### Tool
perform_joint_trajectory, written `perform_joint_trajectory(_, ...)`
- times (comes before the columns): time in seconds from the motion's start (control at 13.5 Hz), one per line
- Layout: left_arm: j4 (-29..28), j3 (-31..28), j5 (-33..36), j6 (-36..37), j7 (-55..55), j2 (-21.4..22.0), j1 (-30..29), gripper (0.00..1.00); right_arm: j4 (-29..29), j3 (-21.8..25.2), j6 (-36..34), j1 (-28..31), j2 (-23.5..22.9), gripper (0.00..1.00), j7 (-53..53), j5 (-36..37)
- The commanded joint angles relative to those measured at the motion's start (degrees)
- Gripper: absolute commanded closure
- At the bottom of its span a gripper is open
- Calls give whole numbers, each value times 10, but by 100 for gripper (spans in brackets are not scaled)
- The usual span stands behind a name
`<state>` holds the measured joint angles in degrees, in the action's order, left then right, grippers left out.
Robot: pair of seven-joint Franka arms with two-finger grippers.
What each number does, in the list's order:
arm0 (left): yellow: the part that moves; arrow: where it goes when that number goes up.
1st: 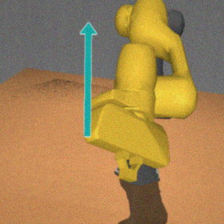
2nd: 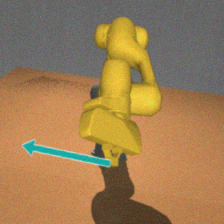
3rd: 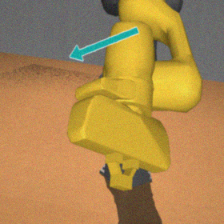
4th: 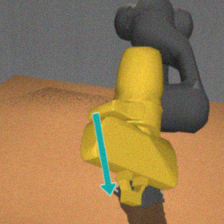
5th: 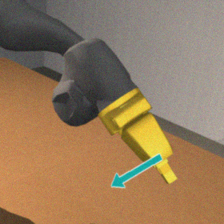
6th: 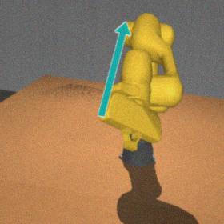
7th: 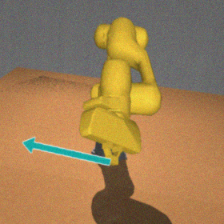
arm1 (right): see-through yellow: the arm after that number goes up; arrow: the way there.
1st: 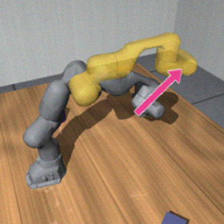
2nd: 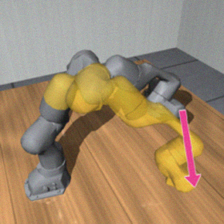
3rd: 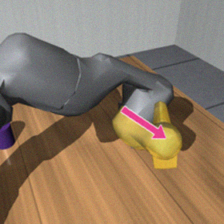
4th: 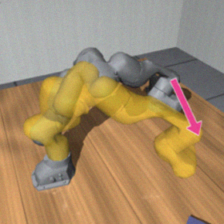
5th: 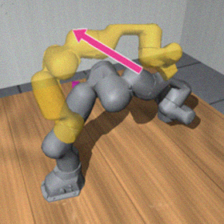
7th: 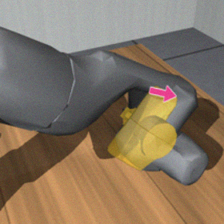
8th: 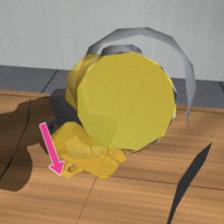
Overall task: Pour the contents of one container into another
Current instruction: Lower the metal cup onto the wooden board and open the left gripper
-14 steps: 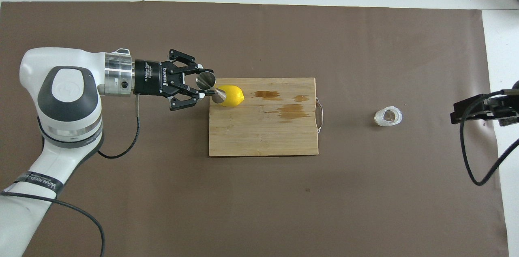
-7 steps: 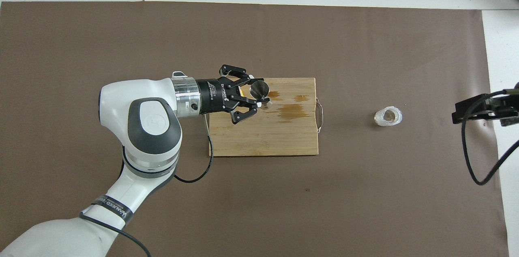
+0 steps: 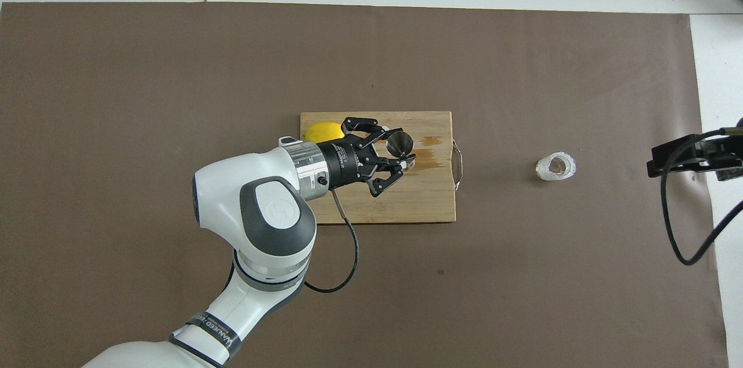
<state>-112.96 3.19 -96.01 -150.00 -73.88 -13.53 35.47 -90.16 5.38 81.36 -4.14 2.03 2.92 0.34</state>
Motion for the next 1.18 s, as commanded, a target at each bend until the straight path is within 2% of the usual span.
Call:
perform_joint_trajectory(0.0,-9,-8,-18,-56,-3,2,40,100,0,-4,-6,6,3,0,6,-14)
perform_joint_trajectory(0.3,-19,-8,-51,-77,3,-6,55,100,0,-4,-6,5,3,0,6,-14)
perform_joint_trajectory(0.59,-23,-7,-141,-89,112,-14,66,100,0,-4,-5,3,3,0,6,-14)
perform_joint_trajectory(1.11,-23,-8,-141,-89,141,-25,67,100,0,-4,-6,4,3,0,6,-14)
